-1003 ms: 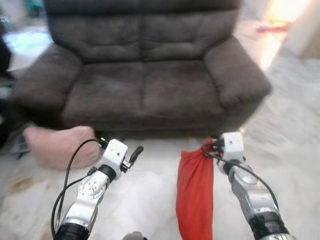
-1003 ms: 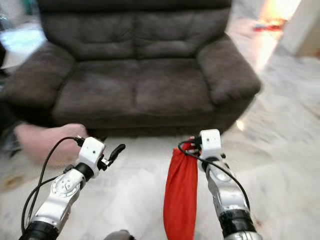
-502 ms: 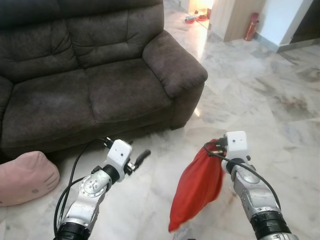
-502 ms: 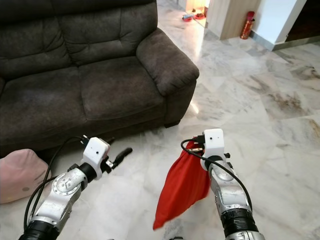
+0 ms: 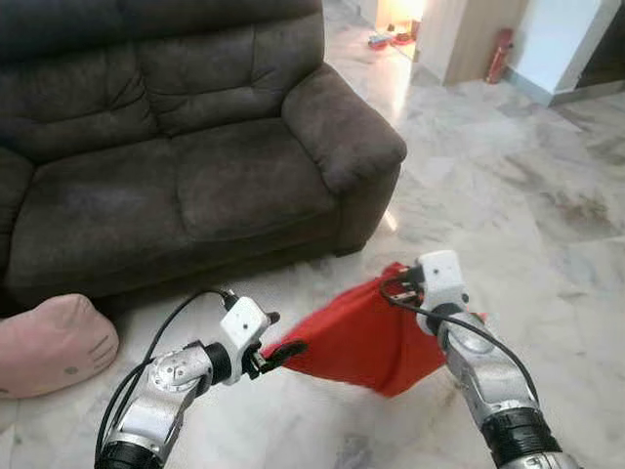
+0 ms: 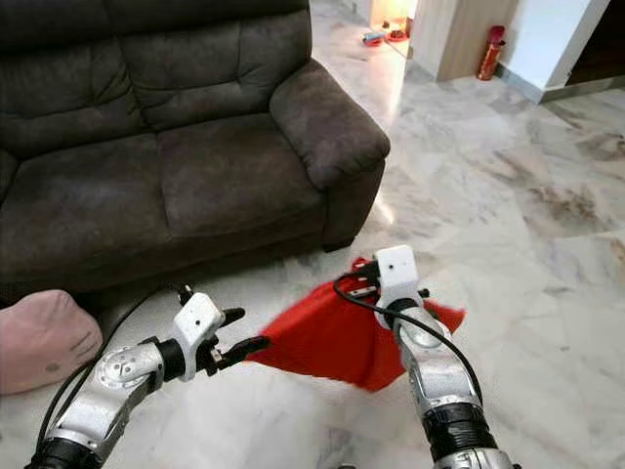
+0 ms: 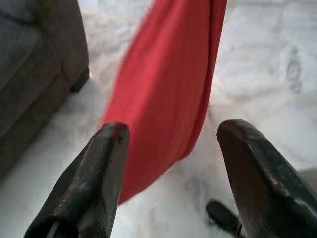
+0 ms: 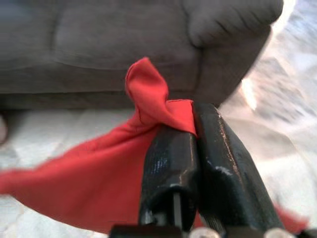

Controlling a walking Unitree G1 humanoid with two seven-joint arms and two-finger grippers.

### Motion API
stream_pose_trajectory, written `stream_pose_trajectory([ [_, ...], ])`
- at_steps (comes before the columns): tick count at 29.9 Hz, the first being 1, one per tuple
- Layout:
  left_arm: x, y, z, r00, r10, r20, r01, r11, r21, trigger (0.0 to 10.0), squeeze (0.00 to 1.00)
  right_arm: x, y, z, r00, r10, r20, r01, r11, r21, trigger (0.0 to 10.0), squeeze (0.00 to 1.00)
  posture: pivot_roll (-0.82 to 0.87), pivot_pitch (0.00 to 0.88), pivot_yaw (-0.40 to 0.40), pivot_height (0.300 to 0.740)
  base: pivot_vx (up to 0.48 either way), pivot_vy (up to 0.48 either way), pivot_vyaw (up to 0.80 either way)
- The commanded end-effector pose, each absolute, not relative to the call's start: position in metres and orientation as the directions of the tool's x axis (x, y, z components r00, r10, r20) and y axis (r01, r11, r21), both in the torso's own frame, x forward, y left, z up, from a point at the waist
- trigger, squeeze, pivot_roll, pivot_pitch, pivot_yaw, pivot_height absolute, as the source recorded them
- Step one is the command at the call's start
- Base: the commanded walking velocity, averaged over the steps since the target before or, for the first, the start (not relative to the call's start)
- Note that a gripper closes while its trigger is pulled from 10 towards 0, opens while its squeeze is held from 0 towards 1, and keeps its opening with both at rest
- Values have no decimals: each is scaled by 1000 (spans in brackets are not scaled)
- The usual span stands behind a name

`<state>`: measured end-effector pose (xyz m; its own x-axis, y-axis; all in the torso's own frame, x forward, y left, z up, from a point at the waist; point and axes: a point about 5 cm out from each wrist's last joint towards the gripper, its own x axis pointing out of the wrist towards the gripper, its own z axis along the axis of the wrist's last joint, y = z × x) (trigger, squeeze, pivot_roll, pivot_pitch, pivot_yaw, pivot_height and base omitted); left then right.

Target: Move the pillow to the sofa from floor

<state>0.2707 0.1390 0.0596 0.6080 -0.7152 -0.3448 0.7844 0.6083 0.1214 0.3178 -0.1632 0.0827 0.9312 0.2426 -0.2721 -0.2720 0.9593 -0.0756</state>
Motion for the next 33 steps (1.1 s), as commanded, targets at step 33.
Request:
stream_pose_trajectory([
  [33, 275, 154, 61, 583, -688, -433, 813, 493, 311, 10000, 0, 312, -139, 146, 826, 556, -92, -563, 804, -191, 10000, 0, 82, 49, -5, 740, 0, 0, 0],
])
